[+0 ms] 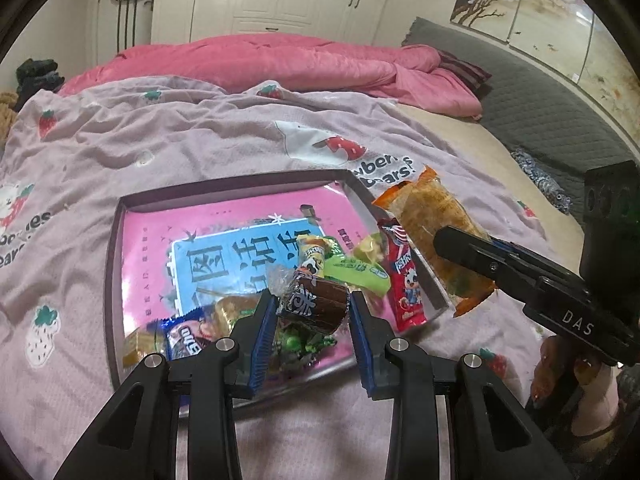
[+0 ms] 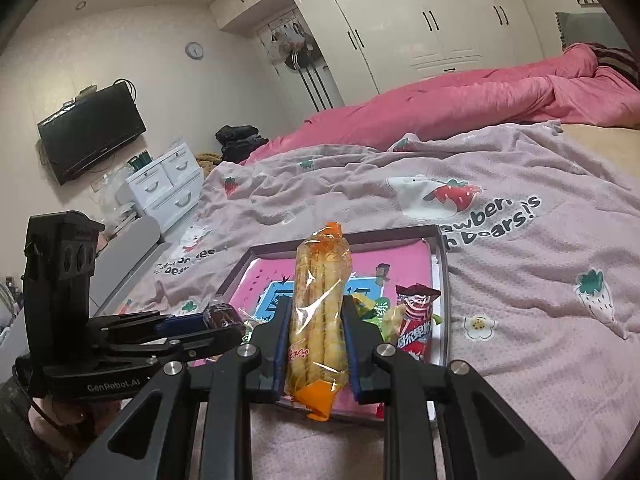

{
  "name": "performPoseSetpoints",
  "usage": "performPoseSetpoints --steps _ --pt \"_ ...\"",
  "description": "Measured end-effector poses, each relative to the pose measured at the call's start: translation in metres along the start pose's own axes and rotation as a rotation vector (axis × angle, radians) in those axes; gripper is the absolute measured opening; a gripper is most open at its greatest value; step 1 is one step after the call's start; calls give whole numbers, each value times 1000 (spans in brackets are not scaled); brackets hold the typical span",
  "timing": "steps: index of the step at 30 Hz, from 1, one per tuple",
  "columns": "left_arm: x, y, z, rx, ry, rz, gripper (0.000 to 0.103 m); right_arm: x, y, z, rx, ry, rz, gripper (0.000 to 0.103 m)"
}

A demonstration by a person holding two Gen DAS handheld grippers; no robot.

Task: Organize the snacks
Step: 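Lift both held snacks and carry them over the tray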

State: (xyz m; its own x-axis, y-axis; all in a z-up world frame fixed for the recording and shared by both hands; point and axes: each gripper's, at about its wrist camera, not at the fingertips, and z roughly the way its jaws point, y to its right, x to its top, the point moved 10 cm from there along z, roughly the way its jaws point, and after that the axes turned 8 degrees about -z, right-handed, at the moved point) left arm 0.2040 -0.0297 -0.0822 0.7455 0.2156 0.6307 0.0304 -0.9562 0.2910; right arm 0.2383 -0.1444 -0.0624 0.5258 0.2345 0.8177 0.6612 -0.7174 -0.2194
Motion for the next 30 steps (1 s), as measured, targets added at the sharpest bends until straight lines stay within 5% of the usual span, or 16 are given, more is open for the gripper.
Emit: performPoseSetpoints --steps 30 --pt "-20 -7 44 17 -86 -9 37 -39 27 57 -111 -163 -3 24"
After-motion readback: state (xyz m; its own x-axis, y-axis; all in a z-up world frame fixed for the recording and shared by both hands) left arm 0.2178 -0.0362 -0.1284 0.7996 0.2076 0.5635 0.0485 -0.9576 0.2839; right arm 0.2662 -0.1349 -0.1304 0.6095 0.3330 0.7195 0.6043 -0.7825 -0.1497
